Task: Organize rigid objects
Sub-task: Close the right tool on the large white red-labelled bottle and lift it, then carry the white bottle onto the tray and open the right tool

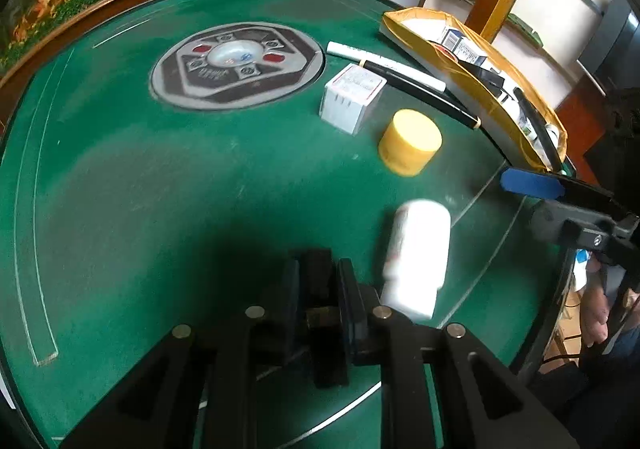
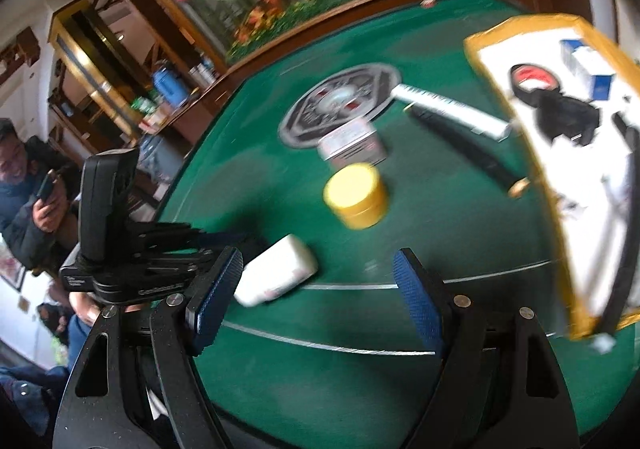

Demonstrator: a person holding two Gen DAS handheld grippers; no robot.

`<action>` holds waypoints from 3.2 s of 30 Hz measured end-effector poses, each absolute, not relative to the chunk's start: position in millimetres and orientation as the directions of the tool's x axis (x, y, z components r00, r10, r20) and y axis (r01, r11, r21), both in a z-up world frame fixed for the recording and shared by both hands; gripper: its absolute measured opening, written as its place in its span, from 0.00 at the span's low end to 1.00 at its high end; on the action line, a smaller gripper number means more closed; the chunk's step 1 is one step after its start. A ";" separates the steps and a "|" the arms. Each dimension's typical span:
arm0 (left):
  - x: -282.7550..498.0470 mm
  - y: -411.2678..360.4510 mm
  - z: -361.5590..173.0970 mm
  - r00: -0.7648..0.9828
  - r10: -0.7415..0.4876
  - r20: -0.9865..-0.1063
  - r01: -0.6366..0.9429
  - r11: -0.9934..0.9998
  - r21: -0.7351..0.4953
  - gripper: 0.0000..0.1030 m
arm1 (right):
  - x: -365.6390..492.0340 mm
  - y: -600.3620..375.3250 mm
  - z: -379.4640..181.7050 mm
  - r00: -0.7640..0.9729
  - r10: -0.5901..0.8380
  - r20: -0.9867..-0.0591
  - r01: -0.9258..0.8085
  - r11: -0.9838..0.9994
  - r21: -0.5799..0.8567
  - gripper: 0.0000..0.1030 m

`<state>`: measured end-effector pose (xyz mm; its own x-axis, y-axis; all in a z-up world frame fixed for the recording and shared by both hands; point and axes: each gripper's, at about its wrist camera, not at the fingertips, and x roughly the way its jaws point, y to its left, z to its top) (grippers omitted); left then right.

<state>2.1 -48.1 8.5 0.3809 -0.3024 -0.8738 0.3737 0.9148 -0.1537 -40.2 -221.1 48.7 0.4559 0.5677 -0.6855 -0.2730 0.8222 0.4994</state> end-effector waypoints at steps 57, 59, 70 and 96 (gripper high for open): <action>-8.8 -62.4 18.4 0.541 -0.172 -0.824 0.257 0.966 -0.033 0.16 | -32.8 -159.1 44.1 0.482 0.408 -0.775 -0.444 0.877 0.186 0.51; -8.1 -65.0 19.6 0.546 -0.168 -0.820 0.258 0.966 -0.027 0.16 | -33.4 -162.6 45.8 0.488 0.409 -0.771 -0.437 0.879 0.190 0.51; -9.6 -81.2 28.7 0.573 -0.148 -0.806 0.276 0.961 0.020 0.16 | -37.1 -180.5 52.4 0.507 0.427 -0.749 -0.410 0.884 0.226 0.51; -10.6 -129.5 59.0 0.603 -0.189 -0.775 0.356 0.933 0.049 0.16 | -41.4 -245.5 69.3 0.592 0.422 -0.687 -0.303 0.906 0.296 0.50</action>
